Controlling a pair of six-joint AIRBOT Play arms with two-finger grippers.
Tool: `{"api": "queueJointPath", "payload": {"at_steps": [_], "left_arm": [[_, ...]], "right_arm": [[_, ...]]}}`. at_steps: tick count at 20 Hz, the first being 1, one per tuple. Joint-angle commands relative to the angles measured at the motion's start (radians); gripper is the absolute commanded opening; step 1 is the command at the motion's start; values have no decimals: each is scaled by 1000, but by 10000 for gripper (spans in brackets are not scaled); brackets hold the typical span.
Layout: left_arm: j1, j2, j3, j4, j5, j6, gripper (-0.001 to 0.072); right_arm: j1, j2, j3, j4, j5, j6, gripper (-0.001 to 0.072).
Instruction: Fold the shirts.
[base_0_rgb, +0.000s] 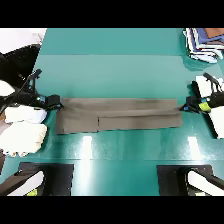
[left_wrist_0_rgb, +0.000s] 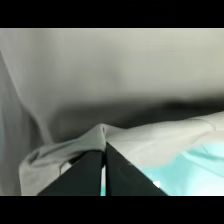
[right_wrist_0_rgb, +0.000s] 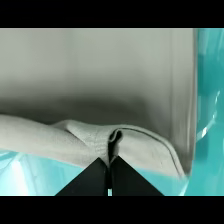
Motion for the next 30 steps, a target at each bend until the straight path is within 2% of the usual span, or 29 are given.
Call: {"api": "queueJointPath", "payload": {"at_steps": [1,3,4,5,6,9,10,11,12,15,18,21,22,23,25,28,30], "left_arm": [[1,-156,61,-5,142,37,29],[1,-180,65,-25,182,36,35],[1,-179,65,-32,192,36,242],[1,-178,66,-46,191,35,550],[1,-174,66,-58,183,36,631],[1,-174,80,-76,72,37,612],[1,-174,80,-90,41,37,547],[1,-174,80,-103,21,39,263],[1,-174,80,-120,19,47,43],[-14,-174,79,-182,26,56,38],[-102,-174,79,-188,58,53,29],[-227,-177,79,-193,148,-21,29],[-264,-180,79,-196,183,-28,28],[-299,-184,80,-198,216,-36,28],[-365,-195,84,-202,286,-57,28],[-441,-254,146,-201,319,-68,28],[-483,-328,218,-200,310,-68,28]], "right_arm": [[41,-182,136,11,-31,0,14],[37,-239,171,11,-27,0,34],[27,-259,180,12,-21,0,288],[14,-270,183,12,-19,0,478],[-2,-271,182,11,-4,-13,482],[-88,-242,161,11,69,-87,481],[-129,-220,128,11,69,-102,481],[-169,-207,93,11,66,-119,481],[-209,-206,58,13,64,-130,481],[-306,-243,-35,134,57,-225,482],[-309,-323,-70,257,47,-277,481],[-240,-389,-68,340,19,-293,478],[-208,-410,-61,361,19,-306,405],[-174,-428,-47,369,22,-316,301],[-117,-438,-6,368,23,-326,33],[-80,-370,92,370,50,-316,14],[-56,-289,161,376,82,-273,14]]}}
